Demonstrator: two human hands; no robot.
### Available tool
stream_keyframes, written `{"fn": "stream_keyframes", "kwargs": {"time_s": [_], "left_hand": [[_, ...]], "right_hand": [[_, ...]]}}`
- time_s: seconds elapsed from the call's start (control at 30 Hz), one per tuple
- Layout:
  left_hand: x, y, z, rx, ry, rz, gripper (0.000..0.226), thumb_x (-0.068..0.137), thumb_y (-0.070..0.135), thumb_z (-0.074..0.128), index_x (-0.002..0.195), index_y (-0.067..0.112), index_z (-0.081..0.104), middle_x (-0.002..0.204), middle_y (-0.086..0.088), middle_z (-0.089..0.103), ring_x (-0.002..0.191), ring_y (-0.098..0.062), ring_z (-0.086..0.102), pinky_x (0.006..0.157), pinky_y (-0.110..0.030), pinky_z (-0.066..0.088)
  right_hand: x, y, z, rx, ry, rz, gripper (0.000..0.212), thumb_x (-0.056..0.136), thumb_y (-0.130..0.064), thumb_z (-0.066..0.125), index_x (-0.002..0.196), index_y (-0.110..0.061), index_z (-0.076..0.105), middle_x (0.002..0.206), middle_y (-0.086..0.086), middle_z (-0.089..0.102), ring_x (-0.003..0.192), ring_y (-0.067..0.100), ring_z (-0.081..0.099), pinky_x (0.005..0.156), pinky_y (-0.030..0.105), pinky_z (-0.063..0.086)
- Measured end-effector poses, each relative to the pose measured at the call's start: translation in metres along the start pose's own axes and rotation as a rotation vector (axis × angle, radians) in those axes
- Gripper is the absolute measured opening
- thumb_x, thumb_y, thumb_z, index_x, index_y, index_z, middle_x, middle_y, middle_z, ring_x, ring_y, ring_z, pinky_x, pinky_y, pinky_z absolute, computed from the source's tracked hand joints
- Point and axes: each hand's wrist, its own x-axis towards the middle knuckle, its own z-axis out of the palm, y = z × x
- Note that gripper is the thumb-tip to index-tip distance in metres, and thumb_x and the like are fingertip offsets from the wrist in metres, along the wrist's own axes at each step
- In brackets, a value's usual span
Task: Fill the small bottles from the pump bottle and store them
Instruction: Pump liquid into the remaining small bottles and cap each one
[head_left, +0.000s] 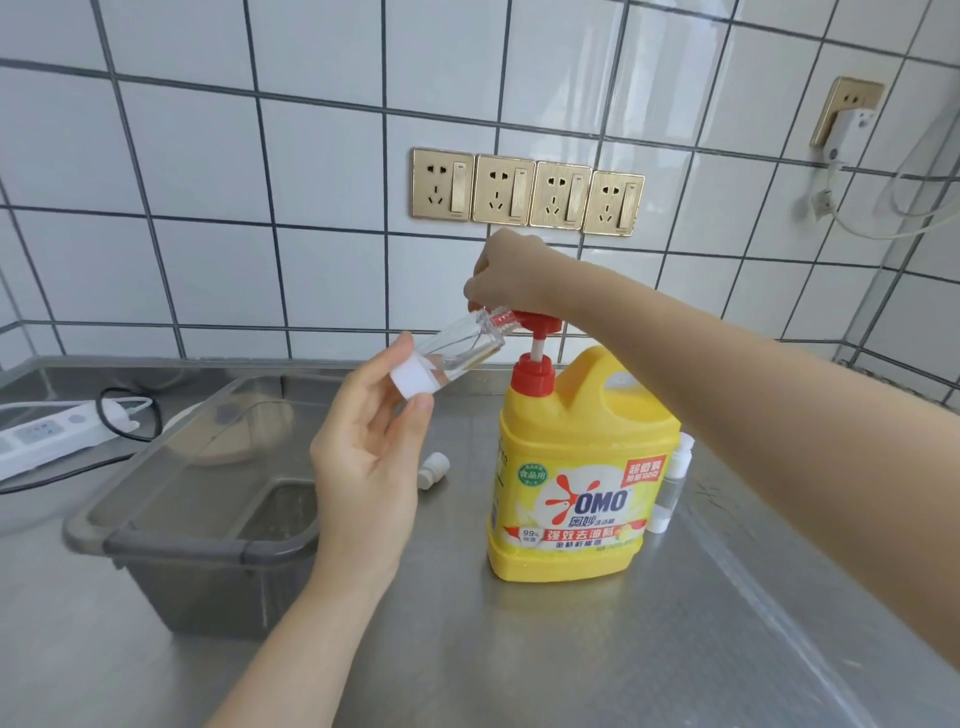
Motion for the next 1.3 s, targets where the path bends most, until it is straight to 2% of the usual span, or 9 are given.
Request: {"fn": "stream_keyframes", "kwargs": {"time_s": [0.1, 0.27, 0.37, 0.5, 0.67, 0.87, 1.03, 1.17, 1.3], "left_hand": [[0.0, 0.0, 0.0, -0.012, 0.0, 0.01, 0.035, 0.093, -0.006, 0.057, 0.126, 0.006, 0.059, 0.126, 0.0, 0.067, 0.121, -0.012, 0.061, 0.097, -0.019, 0.046], [0.0, 0.0, 0.0, -0.024, 0.017, 0.012, 0.033, 0.09, -0.006, 0.061, 0.12, 0.007, 0.062, 0.119, 0.003, 0.071, 0.117, -0.012, 0.064, 0.095, -0.02, 0.049], [-0.002, 0.001, 0.002, -0.025, 0.034, 0.009, 0.033, 0.087, -0.007, 0.063, 0.112, 0.014, 0.064, 0.11, 0.008, 0.073, 0.112, -0.009, 0.066, 0.09, -0.017, 0.049], [-0.004, -0.001, 0.003, -0.015, 0.073, -0.006, 0.035, 0.086, -0.009, 0.065, 0.106, 0.02, 0.066, 0.104, 0.01, 0.075, 0.106, -0.008, 0.068, 0.085, -0.015, 0.05], [-0.006, -0.007, 0.003, 0.001, 0.111, -0.024, 0.035, 0.084, -0.007, 0.068, 0.107, 0.019, 0.068, 0.105, 0.003, 0.075, 0.105, -0.012, 0.069, 0.083, -0.016, 0.051], [-0.005, -0.007, 0.002, 0.021, 0.128, -0.052, 0.036, 0.084, -0.005, 0.07, 0.108, 0.021, 0.07, 0.106, 0.009, 0.075, 0.104, -0.008, 0.07, 0.084, -0.015, 0.051], [-0.005, -0.002, 0.003, 0.035, 0.084, -0.067, 0.039, 0.088, 0.001, 0.067, 0.118, 0.025, 0.065, 0.112, 0.022, 0.07, 0.11, 0.001, 0.065, 0.086, -0.011, 0.048], [-0.009, 0.0, 0.006, 0.07, 0.029, -0.053, 0.044, 0.092, 0.005, 0.062, 0.134, 0.016, 0.056, 0.107, 0.035, 0.067, 0.092, 0.011, 0.064, 0.073, -0.005, 0.048], [-0.007, 0.001, 0.005, 0.057, 0.041, -0.025, 0.043, 0.092, 0.003, 0.061, 0.133, 0.015, 0.057, 0.124, 0.018, 0.066, 0.117, 0.002, 0.061, 0.088, -0.01, 0.047]], "right_hand": [[-0.003, 0.002, -0.002, 0.024, -0.037, 0.036, 0.019, 0.088, -0.013, 0.052, 0.098, 0.001, 0.061, 0.061, 0.007, 0.051, 0.041, 0.015, 0.047, 0.031, 0.009, 0.03], [-0.003, 0.002, 0.001, 0.116, -0.119, 0.129, 0.018, 0.09, -0.007, 0.046, 0.073, -0.003, 0.044, 0.045, 0.01, 0.053, 0.021, 0.016, 0.045, 0.034, 0.016, 0.04], [-0.005, 0.003, 0.005, 0.117, -0.156, 0.175, 0.023, 0.091, -0.007, 0.045, 0.068, -0.004, 0.04, 0.037, 0.007, 0.048, 0.017, 0.014, 0.039, 0.033, 0.008, 0.033], [-0.003, 0.004, 0.012, 0.06, -0.107, 0.16, 0.02, 0.092, -0.012, 0.049, 0.073, -0.006, 0.043, 0.054, 0.005, 0.049, 0.024, 0.014, 0.048, 0.034, 0.01, 0.031], [-0.001, 0.006, 0.022, -0.016, -0.051, 0.153, 0.025, 0.087, -0.012, 0.05, 0.066, -0.012, 0.036, 0.065, 0.003, 0.041, 0.049, 0.018, 0.036, 0.047, 0.02, 0.025], [-0.003, 0.005, 0.021, 0.014, -0.021, 0.143, 0.024, 0.086, -0.01, 0.05, 0.066, -0.011, 0.037, 0.063, 0.003, 0.041, 0.049, 0.018, 0.035, 0.047, 0.019, 0.026], [-0.007, 0.001, 0.006, 0.11, -0.057, 0.115, 0.018, 0.087, -0.005, 0.043, 0.082, 0.002, 0.059, 0.041, 0.008, 0.054, 0.02, 0.015, 0.045, 0.031, 0.012, 0.037], [-0.004, -0.001, 0.0, 0.042, -0.014, 0.054, 0.025, 0.085, -0.008, 0.047, 0.096, 0.002, 0.068, 0.044, 0.005, 0.056, 0.027, 0.012, 0.048, 0.033, 0.012, 0.036], [-0.007, -0.004, 0.0, 0.015, -0.025, 0.033, 0.015, 0.085, -0.007, 0.049, 0.085, 0.0, 0.062, 0.043, 0.004, 0.049, 0.018, 0.006, 0.039, 0.028, 0.007, 0.027]]}}
